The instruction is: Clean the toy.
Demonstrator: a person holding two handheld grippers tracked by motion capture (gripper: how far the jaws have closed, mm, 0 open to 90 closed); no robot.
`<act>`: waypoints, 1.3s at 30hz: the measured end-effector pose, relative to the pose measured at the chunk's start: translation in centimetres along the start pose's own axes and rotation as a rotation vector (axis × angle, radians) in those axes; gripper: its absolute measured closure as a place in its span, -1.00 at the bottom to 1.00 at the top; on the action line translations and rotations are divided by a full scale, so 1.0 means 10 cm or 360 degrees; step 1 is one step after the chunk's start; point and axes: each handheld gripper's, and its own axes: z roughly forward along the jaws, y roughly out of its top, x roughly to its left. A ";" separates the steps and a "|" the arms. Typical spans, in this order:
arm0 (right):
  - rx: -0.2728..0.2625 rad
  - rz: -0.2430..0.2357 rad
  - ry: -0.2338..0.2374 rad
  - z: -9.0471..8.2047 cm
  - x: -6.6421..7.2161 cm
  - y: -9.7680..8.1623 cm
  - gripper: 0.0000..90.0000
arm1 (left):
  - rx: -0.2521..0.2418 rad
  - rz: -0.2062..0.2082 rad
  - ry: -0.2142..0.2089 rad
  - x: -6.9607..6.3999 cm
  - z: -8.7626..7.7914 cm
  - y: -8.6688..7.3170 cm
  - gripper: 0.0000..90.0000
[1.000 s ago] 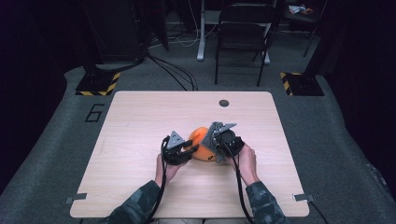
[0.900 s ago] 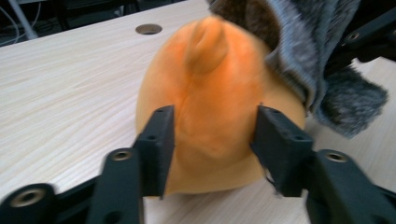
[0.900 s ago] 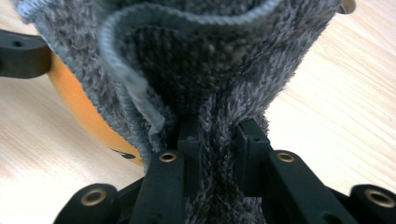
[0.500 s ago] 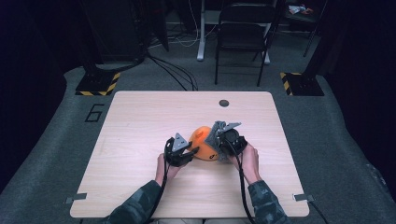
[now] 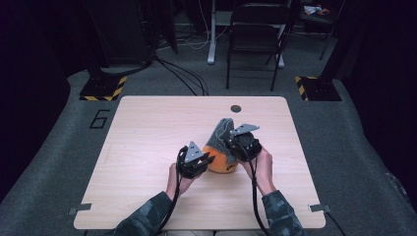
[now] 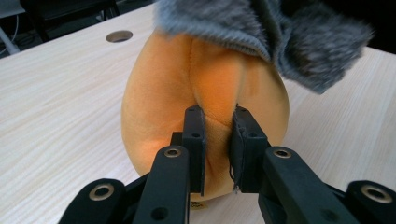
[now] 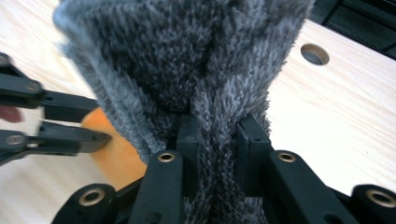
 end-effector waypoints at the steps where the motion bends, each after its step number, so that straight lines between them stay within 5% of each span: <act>1: 0.0013 0.0006 0.0003 0.03 0.00 -0.01 0.65 | -0.0002 -0.0004 0.0008 0.01 0.01 -0.01 0.72; 6: 0.0093 0.0023 0.0019 0.11 -0.08 -0.08 0.66 | 0.0004 -0.0029 0.0010 0.05 0.03 -0.04 0.69; 19: 0.0460 0.0095 0.0012 0.39 -0.26 -0.34 0.66 | -0.0001 -0.0055 -0.0025 0.09 0.04 -0.06 0.62; 25: 0.0672 0.0001 -0.0019 0.61 -0.30 -0.52 0.63 | -0.0017 -0.0082 -0.0018 0.12 0.04 -0.07 0.60; 29: 0.0658 0.0049 0.0025 0.58 -0.35 -0.49 0.63 | -0.0015 -0.0091 -0.0015 0.16 0.03 -0.09 0.60; 33: 0.0555 0.0060 0.0033 0.41 -0.44 -0.39 0.63 | -0.0022 -0.0115 -0.0015 0.17 0.03 -0.09 0.60; 39: 0.0141 0.0118 0.0132 0.01 -0.40 -0.13 0.63 | -0.0016 -0.0091 -0.0016 0.15 0.03 -0.08 0.59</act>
